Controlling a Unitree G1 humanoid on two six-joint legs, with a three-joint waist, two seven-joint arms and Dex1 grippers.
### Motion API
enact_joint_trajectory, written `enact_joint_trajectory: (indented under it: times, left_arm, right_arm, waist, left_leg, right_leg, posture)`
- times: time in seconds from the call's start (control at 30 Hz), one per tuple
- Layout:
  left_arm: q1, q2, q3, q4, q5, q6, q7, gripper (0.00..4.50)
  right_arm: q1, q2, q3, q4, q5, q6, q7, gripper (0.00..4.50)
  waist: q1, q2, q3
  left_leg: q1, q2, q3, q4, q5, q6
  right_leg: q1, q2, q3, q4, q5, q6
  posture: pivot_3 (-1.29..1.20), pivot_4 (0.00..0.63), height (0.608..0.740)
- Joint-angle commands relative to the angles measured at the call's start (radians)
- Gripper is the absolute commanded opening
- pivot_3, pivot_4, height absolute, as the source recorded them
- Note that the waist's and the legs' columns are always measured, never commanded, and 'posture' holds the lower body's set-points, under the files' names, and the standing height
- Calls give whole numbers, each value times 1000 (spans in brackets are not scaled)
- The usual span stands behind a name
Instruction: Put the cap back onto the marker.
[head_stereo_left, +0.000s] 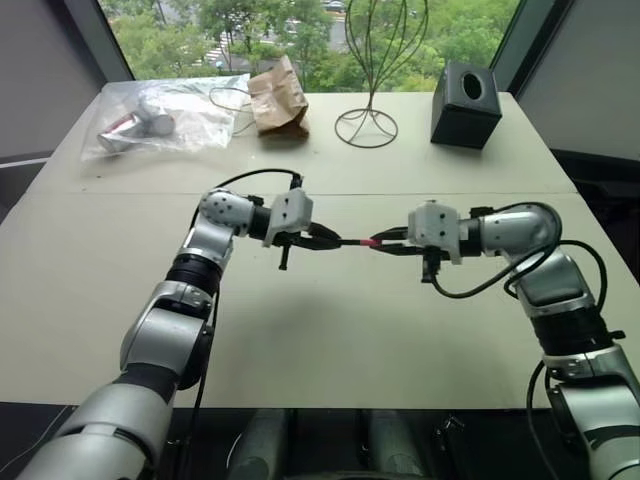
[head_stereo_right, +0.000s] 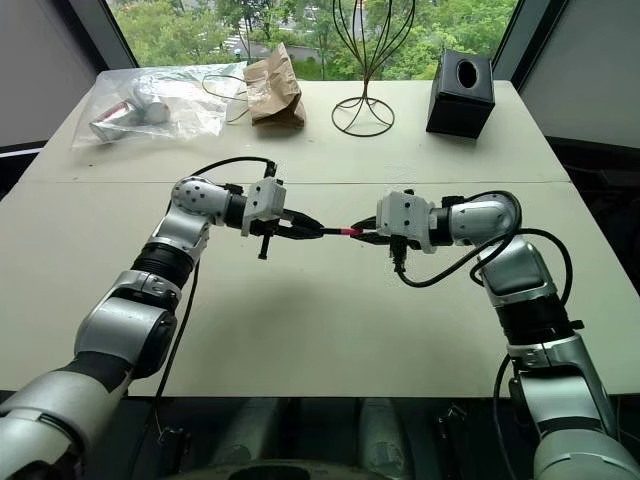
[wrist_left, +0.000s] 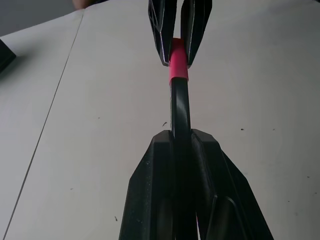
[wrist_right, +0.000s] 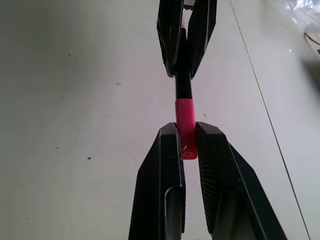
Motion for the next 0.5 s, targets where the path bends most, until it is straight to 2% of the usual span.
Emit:
enact_joint_trajectory:
  times: [0.03, 0.27, 0.5]
  left_arm:
    - [-17, -59, -16, -55, -34, 8, -2, 0]
    - [-14, -66, -19, -64, -29, 19, 5, 0]
    - [-14, -51, -20, -58, -21, 33, 4, 0]
  right_arm:
    - [-30, 39, 25, -68, 48, -63, 5, 69]
    - [-34, 65, 27, -62, 54, -24, -18, 69]
    - [-13, 40, 14, -50, 55, 24, -7, 69]
  waist:
    - [0, 0, 0]
    - [0, 0, 0]
    - [1, 0, 0]
  left_leg:
    - [0, 0, 0, 0, 0, 0]
    - [0, 0, 0, 0, 0, 0]
    - [0, 0, 0, 0, 0, 0]
  right_leg:
    - [0, 0, 0, 0, 0, 0]
    - [0, 0, 0, 0, 0, 0]
    - [0, 0, 0, 0, 0, 0]
  posture:
    - [0, 150, 740]
    - [0, 150, 740]
    - [0, 150, 740]
